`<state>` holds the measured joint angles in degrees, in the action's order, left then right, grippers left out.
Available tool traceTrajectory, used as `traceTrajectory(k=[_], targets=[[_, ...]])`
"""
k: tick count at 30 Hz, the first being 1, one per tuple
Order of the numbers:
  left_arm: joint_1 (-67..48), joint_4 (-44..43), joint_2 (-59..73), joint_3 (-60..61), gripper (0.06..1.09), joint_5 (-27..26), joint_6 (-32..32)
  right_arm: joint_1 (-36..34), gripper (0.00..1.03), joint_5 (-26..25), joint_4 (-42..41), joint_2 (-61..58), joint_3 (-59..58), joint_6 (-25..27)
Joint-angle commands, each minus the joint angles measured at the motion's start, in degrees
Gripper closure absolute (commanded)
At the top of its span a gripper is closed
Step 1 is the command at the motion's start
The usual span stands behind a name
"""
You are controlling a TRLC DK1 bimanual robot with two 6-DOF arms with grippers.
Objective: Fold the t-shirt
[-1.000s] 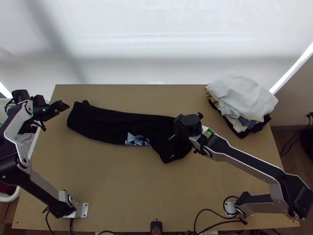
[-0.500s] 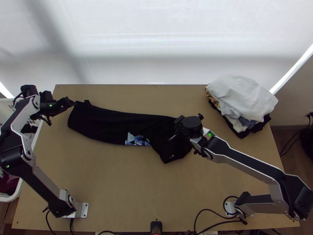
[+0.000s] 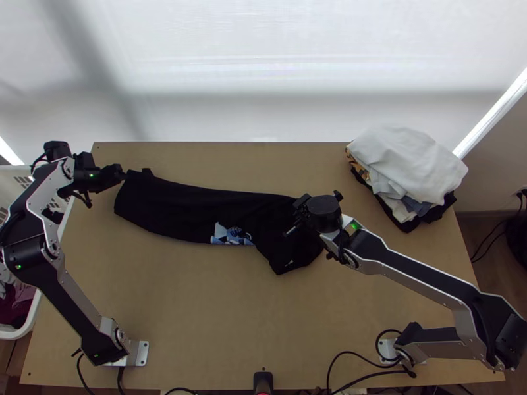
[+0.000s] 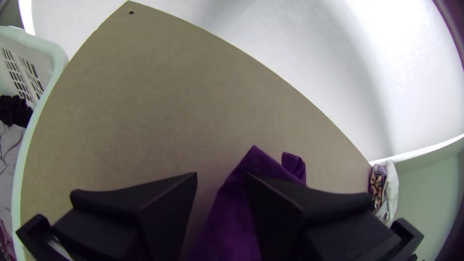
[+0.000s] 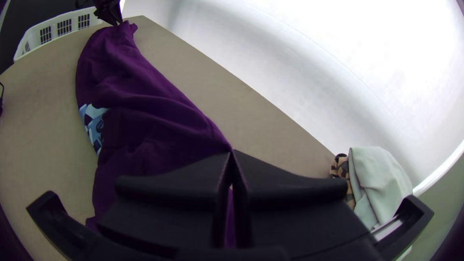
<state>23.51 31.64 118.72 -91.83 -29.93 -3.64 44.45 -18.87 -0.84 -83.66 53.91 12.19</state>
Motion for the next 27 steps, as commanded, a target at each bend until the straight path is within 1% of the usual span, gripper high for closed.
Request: traceTrajectory(k=[1,4,8,15,16,17,18,19,22,27], targets=[[-0.5,0.4,1.4,-1.2,0.57,0.0,-0.9,-0.6,1.00,-0.8,-0.9,0.5,-0.6,-0.8],[-0.8,0.8,1.5,-1.2,0.57,0.0,-1.3,-0.6,1.00,-0.8,-0.8,0.3,-0.4,-0.7],[-1.3,0.9,1.3,-1.2,0.66,-0.1,-2.1,-0.6,1.00,-0.8,-0.9,0.2,-0.6,-0.5],[-2.3,1.8,1.4,-1.2,0.66,-0.4,-2.4,-0.6,1.00,-0.8,-0.9,0.3,-0.9,-0.5],[-2.4,1.9,1.4,-0.9,0.67,-0.3,-2.2,-0.6,1.00,-0.8,-0.9,0.3,-0.9,-0.6],[-2.5,1.9,1.3,-0.7,0.77,-0.2,-2.2,-0.7,1.00,-0.8,-0.8,0.3,-0.9,-0.6],[-2.5,1.5,1.2,-0.6,0.94,0.1,-2.3,-0.7,1.00,-0.8,-0.8,0.4,-0.9,-0.6],[-2.5,0.7,0.9,-0.3,1.05,0.5,-2.6,-0.7,1.00,-0.8,-0.9,0.4,-0.8,-0.7],[-2.1,0.7,-0.2,-0.3,1.05,0.8,-3.4,-1.1,1.00,-0.8,-0.8,0.7,-0.5,-0.8],[-0.7,0.4,-8.9,-1.2,1.05,0.8,-10.7,-4.1,1.00,-1.3,-0.8,1.6,0.1,-1.7]])
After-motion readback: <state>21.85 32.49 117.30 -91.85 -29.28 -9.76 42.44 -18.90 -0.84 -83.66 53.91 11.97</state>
